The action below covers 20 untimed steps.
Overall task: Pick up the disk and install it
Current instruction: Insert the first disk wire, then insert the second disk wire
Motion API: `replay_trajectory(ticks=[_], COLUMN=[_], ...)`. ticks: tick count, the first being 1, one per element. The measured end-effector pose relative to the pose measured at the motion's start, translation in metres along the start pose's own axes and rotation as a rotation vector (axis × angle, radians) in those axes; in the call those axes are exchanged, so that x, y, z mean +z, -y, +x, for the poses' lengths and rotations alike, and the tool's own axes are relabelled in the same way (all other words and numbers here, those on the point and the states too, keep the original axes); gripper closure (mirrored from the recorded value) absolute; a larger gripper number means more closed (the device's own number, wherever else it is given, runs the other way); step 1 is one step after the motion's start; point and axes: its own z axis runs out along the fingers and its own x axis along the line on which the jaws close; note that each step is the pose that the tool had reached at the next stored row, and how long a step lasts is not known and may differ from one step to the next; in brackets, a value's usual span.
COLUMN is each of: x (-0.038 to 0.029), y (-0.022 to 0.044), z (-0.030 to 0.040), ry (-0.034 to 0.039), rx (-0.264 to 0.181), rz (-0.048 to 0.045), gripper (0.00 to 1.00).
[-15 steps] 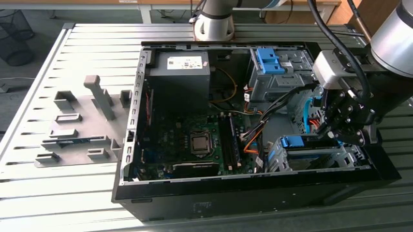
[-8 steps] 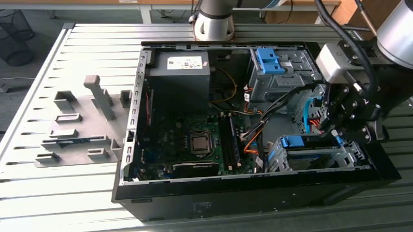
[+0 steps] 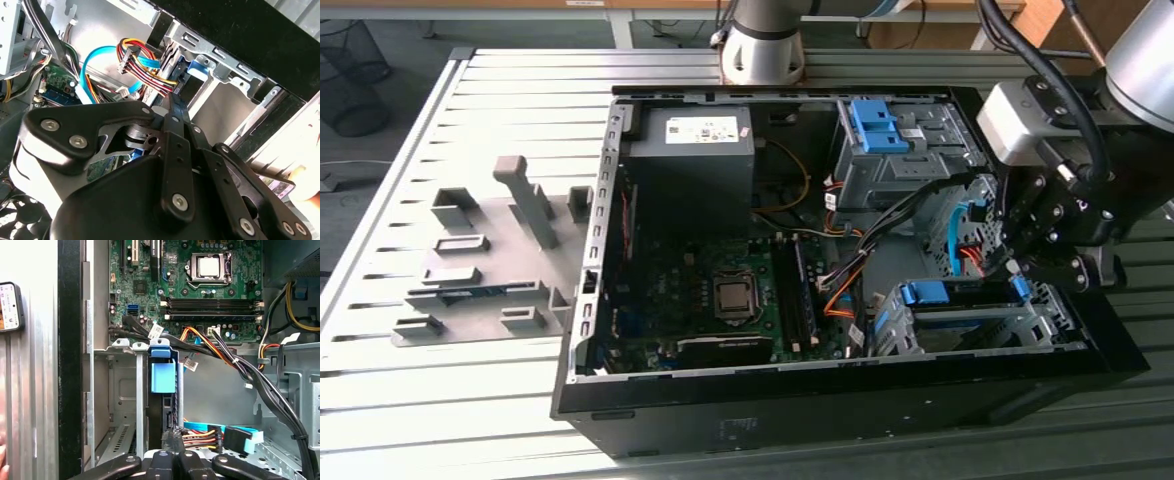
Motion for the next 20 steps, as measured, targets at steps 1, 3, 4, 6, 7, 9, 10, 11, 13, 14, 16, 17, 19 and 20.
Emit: replay_trajectory(ticks=[1,3,4,6,7,9,10,11,13,14,16,17,19,20], x=[0.0000,0.0000,0.0000,0.0000,-0.0001,-0.0001,-0.0001,-0.0001,-0.0001,-0.0001,-0.0002,-0.0003,-0.0001,0.0000], y=[0.0000,0.0000,0.0000,0.0000,0.0000,0.0000,0.0000,0.0000,0.0000,0.0000,-0.0007,-0.0022,-0.0090,-0.0127], z=[0.0000,0.0000,0.0000,0.0000,0.0000,0.0000,0.0000,0.0000,0.0000,0.0000,0.0001,0.0001,0.0005,0.0007], ry=[0.0000,0.0000,0.0000,0.0000,0.0000,0.0001,0.0000,0.0000,0.0000,-0.0001,-0.0001,-0.0003,0.0000,0.0001], rx=[0.000,0.000,0.000,0.000,0.000,0.000,0.000,0.000,0.000,0.000,0.000,0.000,0.000,0.000], rz=[0.0000,0.0000,0.0000,0.0000,0.0000,0.0000,0.0000,0.0000,0.0000,0.0000,0.0000,0.0000,0.0000,0.0000], gripper=[0.89,0.89,0.89,0.89,0.89,0.89,0.89,0.89,0.89,0.89,0.89,0.89,0.89,0.89])
